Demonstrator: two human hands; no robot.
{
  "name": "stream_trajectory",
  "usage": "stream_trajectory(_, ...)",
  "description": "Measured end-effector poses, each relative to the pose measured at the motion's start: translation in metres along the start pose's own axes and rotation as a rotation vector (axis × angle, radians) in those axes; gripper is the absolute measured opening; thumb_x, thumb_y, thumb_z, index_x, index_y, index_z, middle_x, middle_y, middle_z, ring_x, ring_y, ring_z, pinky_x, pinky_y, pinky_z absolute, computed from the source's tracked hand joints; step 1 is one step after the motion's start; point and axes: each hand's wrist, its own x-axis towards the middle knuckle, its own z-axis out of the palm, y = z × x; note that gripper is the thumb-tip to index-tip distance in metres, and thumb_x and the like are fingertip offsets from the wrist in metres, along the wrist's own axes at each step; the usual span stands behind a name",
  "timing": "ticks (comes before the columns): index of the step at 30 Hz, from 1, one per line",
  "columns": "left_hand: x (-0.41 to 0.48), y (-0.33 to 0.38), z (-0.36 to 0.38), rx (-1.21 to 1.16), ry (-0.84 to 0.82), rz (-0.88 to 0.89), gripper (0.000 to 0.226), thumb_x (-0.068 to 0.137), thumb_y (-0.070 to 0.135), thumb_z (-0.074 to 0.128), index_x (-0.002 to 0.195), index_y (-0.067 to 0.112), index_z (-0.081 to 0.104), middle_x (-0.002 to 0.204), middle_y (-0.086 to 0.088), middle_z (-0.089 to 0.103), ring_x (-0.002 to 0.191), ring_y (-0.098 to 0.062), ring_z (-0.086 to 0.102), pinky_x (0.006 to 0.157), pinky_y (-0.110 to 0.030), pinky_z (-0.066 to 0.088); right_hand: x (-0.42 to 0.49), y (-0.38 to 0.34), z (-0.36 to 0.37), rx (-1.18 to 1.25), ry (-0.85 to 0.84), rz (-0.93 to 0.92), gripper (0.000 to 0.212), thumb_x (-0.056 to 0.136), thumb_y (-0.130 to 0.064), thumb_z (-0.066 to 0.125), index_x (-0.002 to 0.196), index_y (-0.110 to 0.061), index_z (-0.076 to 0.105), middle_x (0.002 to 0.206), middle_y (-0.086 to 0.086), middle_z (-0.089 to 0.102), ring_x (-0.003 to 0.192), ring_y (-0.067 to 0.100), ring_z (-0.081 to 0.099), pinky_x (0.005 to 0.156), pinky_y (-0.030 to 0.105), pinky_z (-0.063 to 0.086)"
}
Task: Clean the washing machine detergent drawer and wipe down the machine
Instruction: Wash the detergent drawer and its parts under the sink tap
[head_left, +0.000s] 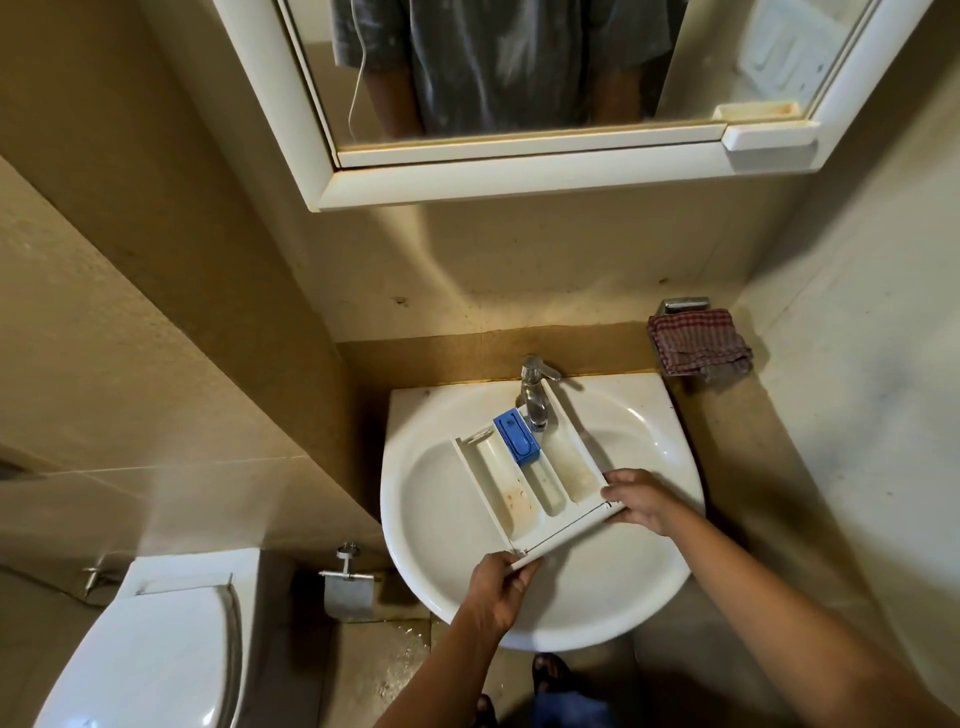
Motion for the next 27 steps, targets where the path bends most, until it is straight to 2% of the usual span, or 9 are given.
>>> stream_trajectory(4, 0.006, -0.006, 0.003, 0.107, 0.028, 0.001, 0.023, 0.09, -0.018, 0.032, 0.087, -0.007, 0.052, 0.087, -0.019, 0.053, 0.078, -0.031, 0.057, 0.052, -0.034, 0.059, 0.002, 0.005, 0.007, 0.0, 0.192, -0.035, 0.03, 0.085, 0.011, 0.051, 0.11, -0.003, 0.061, 0.084, 0.009, 0.062, 0.082, 0.025, 0.059, 0.064, 0.034, 0.052)
stream_trajectory(7, 0.012, -0.002, 0.004, 0.213, 0.023, 0.025, 0.018, 0.087, -0.018, 0.041, 0.098, -0.007, 0.05, 0.094, -0.019, 0.051, 0.08, -0.028, 0.058, 0.055, -0.032, 0.06, -0.003, 0.005, 0.008, 0.0, 0.215, -0.045, 0.032, 0.084, 0.012, 0.049, 0.107, -0.003, 0.063, 0.08, 0.007, 0.061, 0.078, 0.024, 0.059, 0.062, 0.033, 0.052)
stream_trajectory(9, 0.009, 0.001, 0.007, 0.285, 0.035, 0.018, 0.014, 0.09, -0.017, 0.04, 0.091, -0.008, 0.051, 0.089, -0.017, 0.053, 0.076, -0.026, 0.058, 0.05, -0.027, 0.057, -0.006, 0.002, 0.008, -0.001, 0.226, -0.053, 0.031, 0.084, 0.013, 0.049, 0.106, -0.004, 0.063, 0.082, 0.008, 0.061, 0.079, 0.024, 0.059, 0.065, 0.034, 0.053)
stream_trajectory(11, 0.007, 0.002, 0.007, 0.302, 0.029, -0.021, 0.02, 0.094, -0.013, 0.04, 0.081, -0.007, 0.055, 0.085, -0.017, 0.056, 0.071, -0.025, 0.06, 0.047, -0.025, 0.056, -0.007, -0.001, 0.007, -0.016, 0.26, -0.051, 0.03, 0.083, 0.011, 0.051, 0.106, -0.006, 0.063, 0.086, 0.01, 0.063, 0.084, 0.026, 0.06, 0.071, 0.037, 0.055)
stream_trajectory(13, 0.002, -0.001, 0.008, 0.284, 0.02, -0.039, 0.022, 0.095, -0.012, 0.041, 0.08, -0.008, 0.056, 0.083, -0.017, 0.058, 0.066, -0.025, 0.063, 0.047, -0.024, 0.056, -0.01, -0.004, 0.006, -0.044, 0.293, -0.047, 0.029, 0.083, 0.01, 0.051, 0.103, -0.008, 0.064, 0.083, 0.008, 0.062, 0.081, 0.026, 0.061, 0.077, 0.041, 0.057)
stream_trajectory(16, -0.002, -0.008, 0.01, 0.255, 0.032, -0.048, 0.021, 0.096, -0.012, 0.039, 0.084, -0.008, 0.056, 0.086, -0.017, 0.058, 0.074, -0.026, 0.059, 0.046, -0.025, 0.056, -0.017, -0.009, 0.003, -0.102, 0.323, -0.041, 0.028, 0.083, 0.009, 0.05, 0.099, -0.01, 0.064, 0.079, 0.005, 0.061, 0.076, 0.025, 0.06, 0.082, 0.045, 0.057)
stream_trajectory(19, -0.01, -0.016, 0.013, 0.251, 0.005, -0.067, 0.017, 0.096, -0.012, 0.037, 0.092, -0.01, 0.054, 0.093, -0.019, 0.057, 0.078, -0.028, 0.059, 0.045, -0.027, 0.056, -0.024, -0.015, -0.004, -0.147, 0.313, -0.012, 0.03, 0.085, 0.008, 0.049, 0.106, -0.008, 0.063, 0.092, 0.009, 0.06, 0.084, 0.025, 0.057, 0.071, 0.038, 0.056)
stream_trajectory(22, -0.023, -0.022, 0.017, 0.246, -0.015, -0.081, 0.014, 0.097, -0.01, 0.039, 0.1, -0.009, 0.052, 0.096, -0.02, 0.057, 0.08, -0.03, 0.059, 0.046, -0.029, 0.057, -0.03, -0.023, -0.01, -0.205, 0.283, 0.033, 0.033, 0.088, 0.008, 0.048, 0.113, -0.007, 0.062, 0.107, 0.013, 0.056, 0.089, 0.028, 0.058, 0.07, 0.037, 0.056)
stream_trajectory(27, -0.042, -0.026, 0.022, 0.273, -0.03, -0.083, 0.022, 0.097, -0.009, 0.039, 0.118, -0.008, 0.048, 0.098, -0.021, 0.057, 0.08, -0.029, 0.06, 0.049, -0.029, 0.058, -0.043, -0.036, -0.015, -0.284, 0.232, 0.104, 0.031, 0.092, 0.01, 0.046, 0.118, -0.001, 0.057, 0.108, 0.018, 0.051, 0.082, 0.041, 0.062, 0.063, 0.042, 0.056)
